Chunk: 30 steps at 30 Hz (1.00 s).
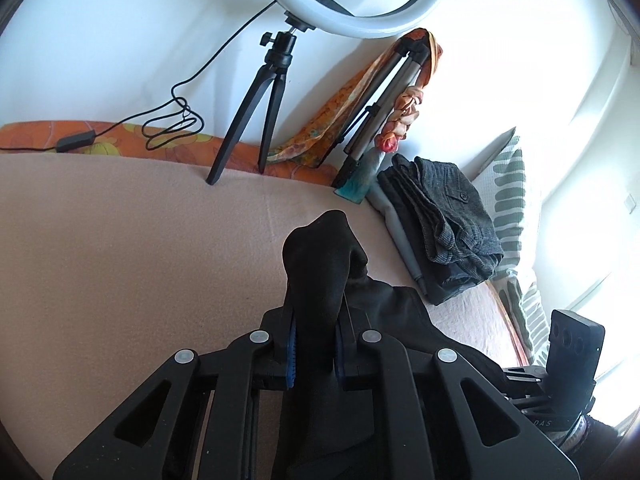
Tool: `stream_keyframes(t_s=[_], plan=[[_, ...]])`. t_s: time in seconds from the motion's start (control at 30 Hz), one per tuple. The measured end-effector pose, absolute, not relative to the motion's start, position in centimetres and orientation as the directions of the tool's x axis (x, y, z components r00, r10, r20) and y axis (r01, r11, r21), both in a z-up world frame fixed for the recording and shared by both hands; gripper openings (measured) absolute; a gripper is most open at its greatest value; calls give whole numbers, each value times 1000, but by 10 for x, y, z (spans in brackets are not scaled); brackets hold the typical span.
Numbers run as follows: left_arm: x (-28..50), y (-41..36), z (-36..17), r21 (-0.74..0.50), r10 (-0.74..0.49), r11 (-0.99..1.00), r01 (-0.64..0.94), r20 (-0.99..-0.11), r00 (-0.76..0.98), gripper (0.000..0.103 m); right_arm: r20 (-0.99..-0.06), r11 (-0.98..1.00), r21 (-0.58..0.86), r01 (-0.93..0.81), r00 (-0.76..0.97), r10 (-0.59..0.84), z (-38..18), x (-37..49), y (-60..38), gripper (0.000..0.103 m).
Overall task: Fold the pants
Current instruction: 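Grasp the folded shorts with the left gripper while the right gripper holds its edge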
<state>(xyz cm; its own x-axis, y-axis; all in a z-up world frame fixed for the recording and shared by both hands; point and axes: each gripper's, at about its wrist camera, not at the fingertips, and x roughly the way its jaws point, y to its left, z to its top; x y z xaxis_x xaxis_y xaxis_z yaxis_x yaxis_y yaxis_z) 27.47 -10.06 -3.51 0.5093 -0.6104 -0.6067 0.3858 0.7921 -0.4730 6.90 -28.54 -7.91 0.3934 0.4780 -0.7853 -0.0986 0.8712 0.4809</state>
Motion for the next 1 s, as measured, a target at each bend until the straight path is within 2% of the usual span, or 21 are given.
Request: stream_keyframes(t_s=[0.07,0.13,0.2,0.3,0.37,0.43,0.7,0.8,0.9,0.93,1.0], plan=[[276,-106,-33,-454,-602,799,396,-616,509,12,-780,851,520,-78,364,510,-88,71,-284,21],[278,-108,-37,-438,-588,808,394,-634,503,12,-778,817,576,-37,281,562,-107,74,-283,40],[283,-103,-48,-438,-573,819,371,-658,489,12,-793,818,571,-71,211,572,-120,77,-274,50],[292,-84,-63,-459,-558,830,317,-678,478,12,-818,849,518,-109,229,528,-124,82,-279,51],[297,-73,-71,-462,-545,838,290,-692,473,12,-804,844,532,-68,275,528,-128,92,-296,55],[301,-68,-77,-465,-542,840,279,-700,465,12,-791,837,546,-22,314,525,-133,110,-309,64],[308,-78,-85,-444,-545,838,317,-712,442,12,-726,759,645,88,381,573,-159,169,-331,73],[311,-79,-86,-446,-547,836,318,-711,442,12,-717,756,650,79,395,575,-162,181,-323,73],[311,-79,-86,-446,-547,837,318,-710,444,12,-743,791,609,50,383,548,-163,183,-311,53],[311,-79,-86,-443,-544,839,317,-711,446,12,-752,800,599,43,375,543,-163,183,-307,42],[311,-79,-86,-445,-545,838,315,-708,450,12,-753,796,602,59,374,542,-164,182,-308,35]])
